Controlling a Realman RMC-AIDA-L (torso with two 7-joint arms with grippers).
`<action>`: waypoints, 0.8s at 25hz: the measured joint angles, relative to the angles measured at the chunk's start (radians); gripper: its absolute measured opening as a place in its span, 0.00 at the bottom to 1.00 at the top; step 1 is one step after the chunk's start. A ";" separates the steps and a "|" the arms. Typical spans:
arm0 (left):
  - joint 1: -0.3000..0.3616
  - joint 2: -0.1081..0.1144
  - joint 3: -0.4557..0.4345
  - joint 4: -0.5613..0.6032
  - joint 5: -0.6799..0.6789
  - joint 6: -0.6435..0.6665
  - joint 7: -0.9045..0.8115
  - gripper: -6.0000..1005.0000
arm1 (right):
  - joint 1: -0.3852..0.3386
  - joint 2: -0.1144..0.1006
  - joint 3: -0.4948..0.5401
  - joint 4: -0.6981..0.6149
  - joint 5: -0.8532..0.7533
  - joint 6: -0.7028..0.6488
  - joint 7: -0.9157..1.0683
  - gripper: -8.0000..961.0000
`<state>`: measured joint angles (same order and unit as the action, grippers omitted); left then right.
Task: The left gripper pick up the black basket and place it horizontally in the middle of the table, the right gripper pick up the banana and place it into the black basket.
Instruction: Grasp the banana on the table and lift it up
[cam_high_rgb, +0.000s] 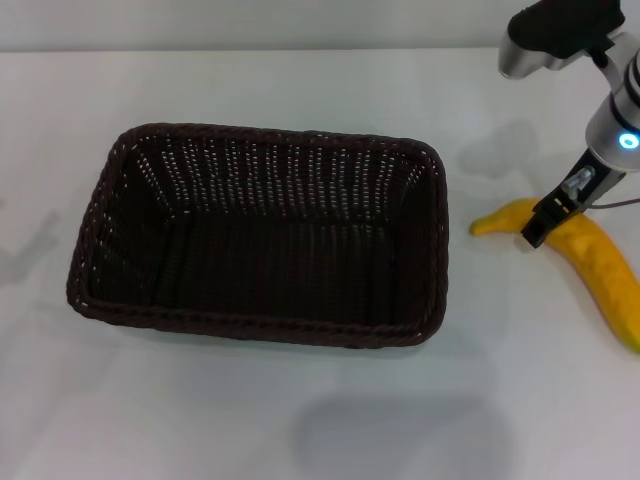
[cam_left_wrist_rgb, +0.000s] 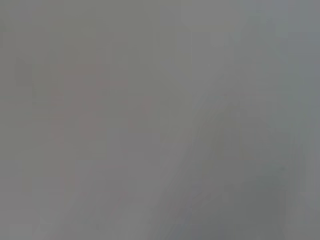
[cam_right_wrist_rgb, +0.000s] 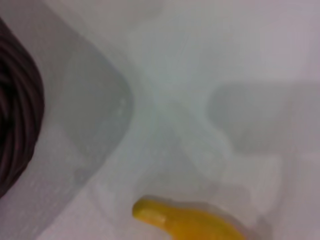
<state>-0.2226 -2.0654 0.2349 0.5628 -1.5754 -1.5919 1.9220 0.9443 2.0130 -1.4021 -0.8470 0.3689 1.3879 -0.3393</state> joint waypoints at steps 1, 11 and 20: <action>0.001 0.000 0.000 0.001 0.000 0.000 0.000 0.89 | -0.005 -0.001 0.009 -0.013 0.000 0.005 -0.006 0.82; 0.008 0.001 0.000 0.002 -0.023 -0.003 0.000 0.89 | -0.051 -0.007 0.115 -0.167 -0.006 0.081 -0.059 0.44; 0.005 0.000 0.000 0.001 -0.024 0.000 0.000 0.89 | -0.056 -0.007 0.127 -0.190 -0.003 0.094 -0.087 0.25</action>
<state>-0.2172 -2.0654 0.2347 0.5637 -1.5995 -1.5915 1.9221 0.8888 2.0062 -1.2752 -1.0374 0.3655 1.4823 -0.4265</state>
